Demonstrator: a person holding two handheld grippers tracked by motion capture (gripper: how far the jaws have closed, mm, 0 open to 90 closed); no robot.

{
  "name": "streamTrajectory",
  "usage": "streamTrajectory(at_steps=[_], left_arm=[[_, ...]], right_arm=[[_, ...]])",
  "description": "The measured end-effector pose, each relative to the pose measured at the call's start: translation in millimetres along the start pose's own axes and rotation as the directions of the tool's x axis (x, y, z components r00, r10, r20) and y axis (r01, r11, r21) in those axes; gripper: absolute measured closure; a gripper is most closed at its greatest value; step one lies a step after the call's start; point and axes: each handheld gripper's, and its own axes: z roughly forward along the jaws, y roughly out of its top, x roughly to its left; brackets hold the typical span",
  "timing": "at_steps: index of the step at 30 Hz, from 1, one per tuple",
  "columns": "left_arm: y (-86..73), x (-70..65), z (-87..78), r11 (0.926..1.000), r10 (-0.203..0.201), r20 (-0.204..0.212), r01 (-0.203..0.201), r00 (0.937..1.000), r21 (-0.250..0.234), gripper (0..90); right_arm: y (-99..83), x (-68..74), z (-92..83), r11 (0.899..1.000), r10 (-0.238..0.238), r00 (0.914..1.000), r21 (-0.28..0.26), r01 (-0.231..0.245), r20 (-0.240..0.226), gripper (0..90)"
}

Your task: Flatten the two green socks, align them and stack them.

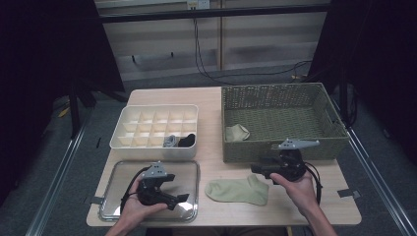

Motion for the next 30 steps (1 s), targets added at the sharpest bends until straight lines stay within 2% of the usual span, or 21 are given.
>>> streamTrajectory(at_steps=[2,4,7,8,9,10,13,14,15,19,21,22,23,24,25,30], left_arm=[[-0.6,2.6,-6.9,0.9991,-0.023,-0.01,0.023,0.9997,-0.035,8.3],[-1.0,3.6,-12.0,0.9983,-0.022,-0.019,0.021,0.9996,-0.055,8.1],[-7.1,4.6,-15.5,0.9986,-0.026,-0.028,0.024,0.9993,-0.047,8.0],[-7.1,4.6,-15.5,0.9986,-0.026,-0.028,0.024,0.9993,-0.047,8.0],[-9.4,4.6,-15.7,0.9986,-0.032,-0.023,0.031,0.9992,-0.042,8.0],[-9.4,4.6,-15.7,0.9986,-0.032,-0.023,0.031,0.9992,-0.042,8.0],[-9.3,3.0,-19.3,0.9978,-0.037,-0.029,0.035,0.9989,-0.057,7.3],[-9.3,3.0,-19.3,0.9978,-0.037,-0.029,0.035,0.9989,-0.057,7.1],[-9.1,2.3,-19.7,0.9971,-0.034,-0.039,0.031,0.9986,-0.07,6.0],[-7.2,5.0,-24.1,0.9958,-0.037,-0.05,0.032,0.9981,-0.086,6.5],[-7.6,7.2,-25.6,0.9952,-0.042,-0.061,0.036,0.9973,-0.091,6.6],[-7.9,8.3,-26.7,0.9956,-0.041,-0.074,0.035,0.9964,-0.087,6.6],[-9.1,9.9,-27.3,0.9951,-0.047,-0.07,0.041,0.9964,-0.091,6.7],[-9.1,9.9,-27.3,0.9951,-0.047,-0.07,0.041,0.9964,-0.091,6.8],[-9.3,10.4,-28.2,0.9943,-0.052,-0.075,0.045,0.9958,-0.096,6.8],[-9.5,10.4,-28.1,0.9952,-0.043,-0.08,0.036,0.9959,-0.091,6.8]], right_arm=[[5.7,3.5,-0.4,1.0,-0.009,0.9999,-0.001,0.009,-0.007,44.2],[13.1,6.2,-1.2,1.0,-0.021,0.9996,-0.008,0.021,-0.017,45.0],[28.5,8.4,-1.1,0.999,-0.037,0.9991,-0.008,0.037,-0.021,45.7],[28.5,8.4,-1.1,0.999,-0.037,0.9991,-0.008,0.037,-0.021,45.7],[39.2,7.6,-0.7,0.999,-0.045,0.9988,-0.017,0.045,-0.02,46.0],[39.2,7.6,-0.7,0.999,-0.045,0.9988,-0.017,0.045,-0.02,46.0],[56.6,1.8,-0.4,0.998,-0.051,0.9986,-0.027,0.051,-0.011,47.2],[56.6,1.8,-0.4,0.998,-0.051,0.9986,-0.027,0.051,-0.011,47.2],[66.6,-4.5,1.3,0.999,-0.044,0.999,-0.025,0.044,-0.006,47.9],[77.3,-13.2,5.1,0.999,-0.043,0.9991,-0.02,0.043,0.003,49.3],[87.0,-22.4,10.7,0.999,-0.046,0.9989,0.002,0.046,0.01,51.7],[87.0,-22.4,10.7,0.999,-0.046,0.9989,0.002,0.046,0.01,51.7],[93.9,-29.9,16.3,0.999,-0.046,0.9987,0.028,0.045,0.024,52.1],[93.9,-29.9,16.3,0.999,-0.046,0.9987,0.028,0.045,0.024,52.1],[99.3,-35.6,20.9,0.998,-0.048,0.9983,0.051,0.047,0.033,52.8],[113.3,-48.8,30.2,0.996,-0.036,0.9983,0.079,0.032,0.046,52.8]])
